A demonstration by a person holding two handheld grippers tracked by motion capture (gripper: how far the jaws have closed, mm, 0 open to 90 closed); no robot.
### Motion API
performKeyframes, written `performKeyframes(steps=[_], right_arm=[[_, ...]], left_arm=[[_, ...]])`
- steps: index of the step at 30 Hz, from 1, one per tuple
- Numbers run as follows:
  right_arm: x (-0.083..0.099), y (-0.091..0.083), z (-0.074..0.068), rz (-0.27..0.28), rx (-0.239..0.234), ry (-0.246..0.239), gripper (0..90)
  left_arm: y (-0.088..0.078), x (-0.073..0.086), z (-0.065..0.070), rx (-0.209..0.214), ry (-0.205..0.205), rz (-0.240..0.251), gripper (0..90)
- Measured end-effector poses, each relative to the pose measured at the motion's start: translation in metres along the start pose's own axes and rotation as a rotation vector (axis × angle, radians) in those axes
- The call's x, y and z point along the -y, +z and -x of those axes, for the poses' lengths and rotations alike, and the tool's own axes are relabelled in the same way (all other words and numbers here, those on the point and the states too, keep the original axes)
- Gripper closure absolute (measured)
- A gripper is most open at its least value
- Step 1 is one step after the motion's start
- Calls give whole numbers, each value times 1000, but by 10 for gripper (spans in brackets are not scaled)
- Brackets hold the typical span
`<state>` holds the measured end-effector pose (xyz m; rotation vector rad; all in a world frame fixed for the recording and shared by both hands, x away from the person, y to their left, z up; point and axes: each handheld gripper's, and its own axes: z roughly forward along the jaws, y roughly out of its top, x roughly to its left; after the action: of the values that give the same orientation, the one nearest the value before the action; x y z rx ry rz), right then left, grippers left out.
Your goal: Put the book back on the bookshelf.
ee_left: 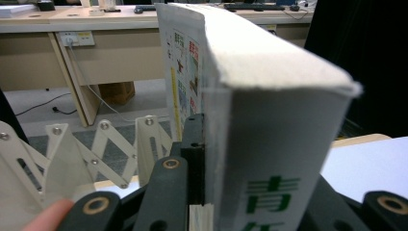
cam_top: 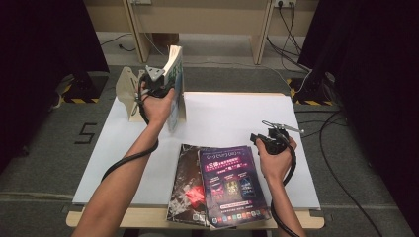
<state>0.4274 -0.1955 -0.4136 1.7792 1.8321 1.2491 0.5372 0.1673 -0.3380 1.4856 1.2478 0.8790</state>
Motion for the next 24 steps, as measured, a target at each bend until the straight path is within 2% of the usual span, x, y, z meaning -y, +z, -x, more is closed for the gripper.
performKeyframes(steps=[1,7,11,14,17,19,21,24], right_arm=[[0,0,0,-1,0,-1,666],[0,-1,0,0,0,2,667],[0,-2,-1,-1,3,5,666],[1,-1,-1,-4,2,-2,665],[2,-1,-2,-5,0,-1,665],[2,-1,-2,-4,1,0,665],[2,0,-3,-7,1,10,664],[2,1,-3,-3,-2,-7,663]], left_arm=[[1,2,0,1,-13,-1,733],[4,9,9,8,4,14,731],[5,15,10,22,-2,16,727],[4,14,10,22,-19,10,715],[4,14,8,33,-17,6,704],[3,13,6,49,-33,3,682],[2,13,6,60,-34,-2,661],[1,14,8,69,-32,-10,634]])
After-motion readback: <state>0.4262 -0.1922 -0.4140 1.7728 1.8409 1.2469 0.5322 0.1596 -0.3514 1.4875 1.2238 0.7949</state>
